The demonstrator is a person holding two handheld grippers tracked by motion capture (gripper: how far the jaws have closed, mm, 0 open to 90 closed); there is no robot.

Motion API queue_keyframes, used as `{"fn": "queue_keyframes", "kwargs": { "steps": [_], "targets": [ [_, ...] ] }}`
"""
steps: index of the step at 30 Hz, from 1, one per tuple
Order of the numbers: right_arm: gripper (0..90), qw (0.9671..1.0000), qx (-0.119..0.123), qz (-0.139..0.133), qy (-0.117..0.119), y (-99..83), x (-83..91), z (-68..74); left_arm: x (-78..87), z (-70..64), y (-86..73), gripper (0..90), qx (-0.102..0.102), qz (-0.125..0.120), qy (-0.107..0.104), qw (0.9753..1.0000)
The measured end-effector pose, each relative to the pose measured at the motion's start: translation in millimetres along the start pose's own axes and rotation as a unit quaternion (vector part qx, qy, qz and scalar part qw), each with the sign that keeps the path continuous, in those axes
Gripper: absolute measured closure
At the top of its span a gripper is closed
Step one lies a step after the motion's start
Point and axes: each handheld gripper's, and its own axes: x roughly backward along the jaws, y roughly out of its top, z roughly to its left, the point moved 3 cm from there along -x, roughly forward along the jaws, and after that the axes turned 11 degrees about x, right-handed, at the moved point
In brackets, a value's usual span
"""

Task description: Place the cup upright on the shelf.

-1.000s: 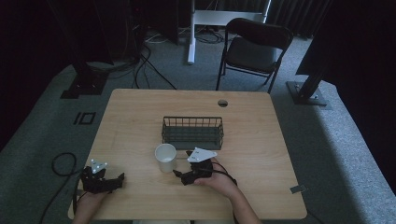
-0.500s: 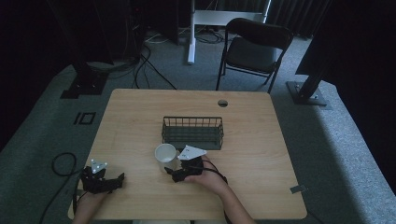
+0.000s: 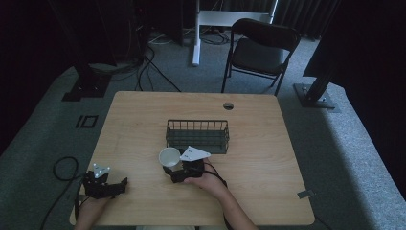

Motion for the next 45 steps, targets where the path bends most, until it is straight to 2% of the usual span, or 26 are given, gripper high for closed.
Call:
{"fn": "queue_keyframes", "kwargs": {
  "steps": [6,7,9,12,14,16,21,31,35,45],
  "targets": [
    [11.4,1.0,0.0,-0.003,-0.002,1.8,-4.8,1.7,0.0,0.0,0.0,0.7,0.0,0.0,0.0,1.0],
    [14.5,1.0,-0.004,-0.004,-0.003,2.4,-5.1,1.7,0.0,0.0,0.0,0.7,0.0,0.0,0.0,1.0],
    [14.7,1.0,-0.003,-0.005,-0.005,2.9,-5.4,1.8,0.1,0.0,0.0,0.8,0.0,0.001,0.0,1.0],
    [19.7,0.9999,0.005,-0.002,-0.011,5.7,-6.3,2.9,0.1,0.0,0.0,0.7,0.0,0.001,0.0,1.0],
    [20.0,0.9998,0.017,0.005,-0.012,7.5,-5.9,4.0,0.1,0.0,0.0,0.7,0.0,0.001,0.0,1.0],
    [20.1,0.9997,0.02,0.009,-0.007,9.2,-5.8,4.8,0.1,0.0,0.0,0.7,0.0,0.001,0.0,1.0],
    [20.2,0.9998,0.012,0.014,-0.003,15.8,-3.5,5.1,0.0,-0.1,0.0,0.7,0.001,0.0,0.0,1.0],
    [20.2,0.9999,0.002,-0.012,0.004,38.8,7.0,0.3,0.1,0.0,0.0,0.7,0.0,0.0,0.0,1.0],
    [20.2,0.9997,0.006,-0.021,0.007,49.3,11.8,-0.3,0.1,0.0,0.0,0.7,0.0,0.0,0.0,1.0],
    [20.3,0.9988,0.012,-0.047,-0.007,76.6,22.4,-9.6,0.1,0.0,0.0,0.8,0.0,0.001,0.0,1.0]
  ]
}}
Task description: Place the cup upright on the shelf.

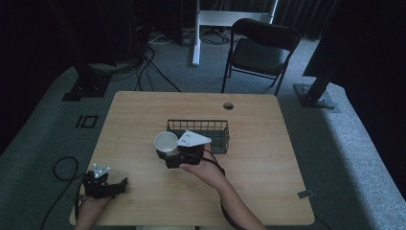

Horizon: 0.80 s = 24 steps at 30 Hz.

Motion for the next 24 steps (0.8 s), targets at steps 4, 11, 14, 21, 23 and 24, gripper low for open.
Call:
{"fn": "queue_keyframes", "kwargs": {
  "steps": [4,11,14,21,23,24],
  "targets": [
    [20.3,0.9999,0.005,-0.008,-0.012,10.6,3.4,-6.6,0.1,0.0,0.0,0.8,0.0,0.001,0.0,1.0],
    [20.3,0.9977,0.012,-0.022,-0.062,26.3,10.8,-26.1,-0.1,-0.1,0.0,0.7,0.001,-0.001,0.0,1.0],
    [20.3,0.9963,0.01,-0.027,-0.081,29.5,15.2,-35.5,-0.2,-0.2,0.0,0.7,0.002,-0.001,0.0,1.0],
    [20.3,0.9906,0.008,-0.022,-0.135,29.4,29.1,-60.7,-0.1,-0.1,0.0,0.7,0.001,-0.001,0.0,1.0],
    [20.3,0.9889,0.004,-0.017,-0.148,26.6,32.9,-68.2,-0.2,-0.2,0.0,0.8,0.001,-0.001,0.0,1.0],
    [20.3,0.9881,0.002,-0.015,-0.153,24.9,34.8,-71.7,-0.2,-0.1,0.0,0.8,0.001,-0.001,0.0,1.0]
  ]
}}
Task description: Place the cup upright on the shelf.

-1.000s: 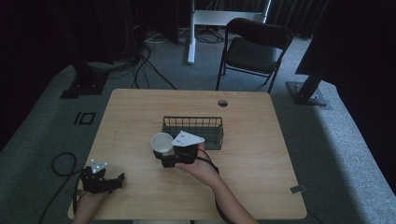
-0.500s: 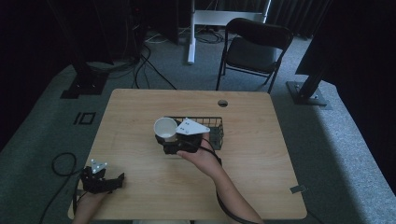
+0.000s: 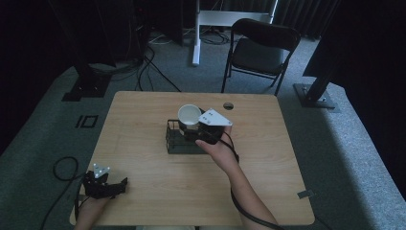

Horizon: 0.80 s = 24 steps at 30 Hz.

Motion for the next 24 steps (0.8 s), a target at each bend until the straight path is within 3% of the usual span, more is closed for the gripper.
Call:
{"fn": "queue_keyframes", "kwargs": {
  "steps": [12,24],
  "targets": [
    [20.4,0.9977,-0.018,0.037,-0.054,-28.2,4.0,-36.8,0.2,0.2,0.0,0.7,-0.002,0.001,0.0,1.0],
    [20.3,0.9934,-0.039,0.083,-0.069,-61.6,-2.6,-52.4,0.1,0.1,-0.1,0.7,-0.001,0.001,0.0,1.0]
  ]
}}
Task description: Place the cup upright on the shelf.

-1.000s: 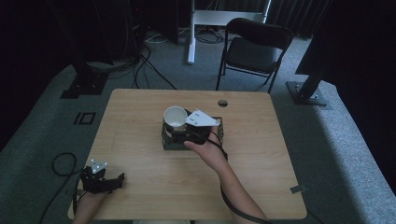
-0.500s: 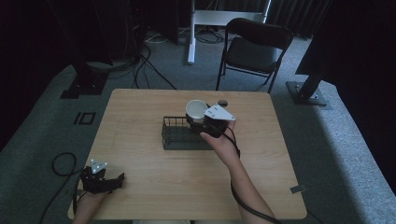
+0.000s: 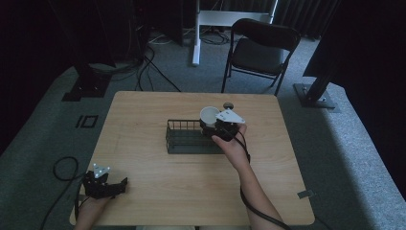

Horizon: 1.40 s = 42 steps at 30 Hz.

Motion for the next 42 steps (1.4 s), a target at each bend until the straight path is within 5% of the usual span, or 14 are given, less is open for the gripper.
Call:
{"fn": "queue_keyframes", "kwargs": {
  "steps": [16,42],
  "targets": [
    [20.3,0.9992,-0.02,0.033,0.004,-25.5,-8.8,-3.6,0.0,0.0,0.0,0.7,0.0,0.0,0.0,1.0],
    [12.7,0.9995,-0.012,0.026,0.011,-26.8,0.0,-6.4,0.1,0.0,0.0,0.7,0.0,0.0,0.0,1.0]
  ]
}}
